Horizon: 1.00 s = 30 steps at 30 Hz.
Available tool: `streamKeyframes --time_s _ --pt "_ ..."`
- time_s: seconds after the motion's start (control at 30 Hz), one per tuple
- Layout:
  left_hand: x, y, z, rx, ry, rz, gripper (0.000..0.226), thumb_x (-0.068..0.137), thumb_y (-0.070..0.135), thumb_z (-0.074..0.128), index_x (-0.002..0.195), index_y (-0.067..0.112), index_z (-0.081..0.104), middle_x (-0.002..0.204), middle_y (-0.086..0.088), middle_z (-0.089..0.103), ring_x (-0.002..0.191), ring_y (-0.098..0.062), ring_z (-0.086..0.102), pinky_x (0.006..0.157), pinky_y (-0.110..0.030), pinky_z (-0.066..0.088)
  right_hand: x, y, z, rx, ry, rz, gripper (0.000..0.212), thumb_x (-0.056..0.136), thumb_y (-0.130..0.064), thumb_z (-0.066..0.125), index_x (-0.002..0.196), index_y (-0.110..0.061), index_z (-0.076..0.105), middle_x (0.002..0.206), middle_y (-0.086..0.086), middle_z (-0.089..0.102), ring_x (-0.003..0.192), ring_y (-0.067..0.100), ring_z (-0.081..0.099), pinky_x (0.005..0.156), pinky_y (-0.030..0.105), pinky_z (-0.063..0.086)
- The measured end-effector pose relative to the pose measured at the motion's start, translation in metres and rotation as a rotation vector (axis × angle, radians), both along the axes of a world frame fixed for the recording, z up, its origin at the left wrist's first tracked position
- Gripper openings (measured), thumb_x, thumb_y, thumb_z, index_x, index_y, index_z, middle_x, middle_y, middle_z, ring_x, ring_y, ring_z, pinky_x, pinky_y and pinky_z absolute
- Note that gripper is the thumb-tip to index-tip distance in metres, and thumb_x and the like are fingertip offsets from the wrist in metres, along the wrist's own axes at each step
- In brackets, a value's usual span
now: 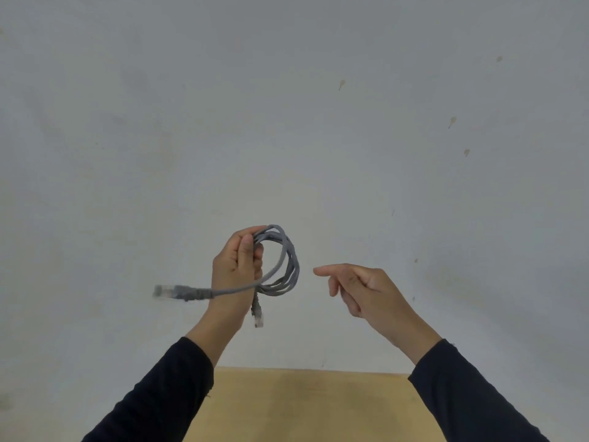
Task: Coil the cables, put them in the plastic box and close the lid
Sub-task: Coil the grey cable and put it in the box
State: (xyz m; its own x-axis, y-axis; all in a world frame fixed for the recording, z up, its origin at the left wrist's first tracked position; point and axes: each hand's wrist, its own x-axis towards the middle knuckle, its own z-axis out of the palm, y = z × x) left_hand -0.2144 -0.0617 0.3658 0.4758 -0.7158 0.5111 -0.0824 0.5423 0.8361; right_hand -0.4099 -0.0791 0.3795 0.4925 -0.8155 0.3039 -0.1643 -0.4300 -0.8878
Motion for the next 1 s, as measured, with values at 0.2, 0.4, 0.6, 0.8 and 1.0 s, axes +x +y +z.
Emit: streamKeyframes --time_s 0.2,0.4,0.6,0.8,1.0 --pt "-0.008 -0.002 -0.008 0.035 -0.317 0.108 0.027 0.098 0.018 0.037 0.102 0.032 0.06 0.07 0.006 0.054 0.057 -0.003 0.048 0.056 -0.011 0.039 0.02 0.001 0.006 0.131 -0.221 0.092 0.049 0.088 -0.047 0.034 0.111 -0.016 0.064 0.075 0.001 0.071 0.039 0.009 0.028 0.039 0.02 0.032" --pt "-0.001 -0.007 -0.007 0.045 -0.309 0.141 0.028 0.099 0.019 0.037 0.1 0.035 0.06 0.071 0.006 0.054 0.058 -0.003 0.048 0.056 -0.014 0.04 0.015 -0.01 -0.001 0.094 -0.158 0.092 0.026 0.092 -0.008 0.051 0.113 -0.016 0.063 0.064 -0.006 0.061 0.045 0.012 0.026 0.041 0.02 0.023" --pt "0.008 -0.013 0.001 0.066 0.088 -0.01 0.032 0.1 0.015 0.035 0.096 0.024 0.065 0.068 0.002 0.048 0.047 -0.004 0.037 0.043 -0.015 0.032 -0.003 -0.026 -0.007 0.02 0.077 0.0 0.023 0.093 -0.007 0.048 0.092 -0.02 0.066 0.068 -0.005 0.055 0.045 0.006 0.038 0.047 0.016 0.035" --pt "-0.015 -0.01 -0.004 0.106 0.186 -0.227 0.03 0.1 0.015 0.033 0.106 0.01 0.062 0.067 0.001 0.045 0.046 -0.004 0.031 0.041 -0.014 0.027 0.002 -0.04 0.0 -0.039 -0.266 -0.292 0.019 0.095 -0.005 0.043 0.085 -0.011 0.058 0.071 0.002 0.054 0.043 0.005 0.042 0.043 0.013 0.038" --pt "-0.035 -0.014 -0.016 0.122 0.174 -0.266 0.029 0.1 0.016 0.033 0.102 0.016 0.063 0.067 0.002 0.045 0.046 -0.005 0.031 0.042 -0.015 0.028 0.023 -0.047 -0.014 0.105 -0.478 -0.307 0.017 0.095 -0.004 0.042 0.086 -0.01 0.055 0.073 0.005 0.055 0.045 0.008 0.046 0.041 0.018 0.04"
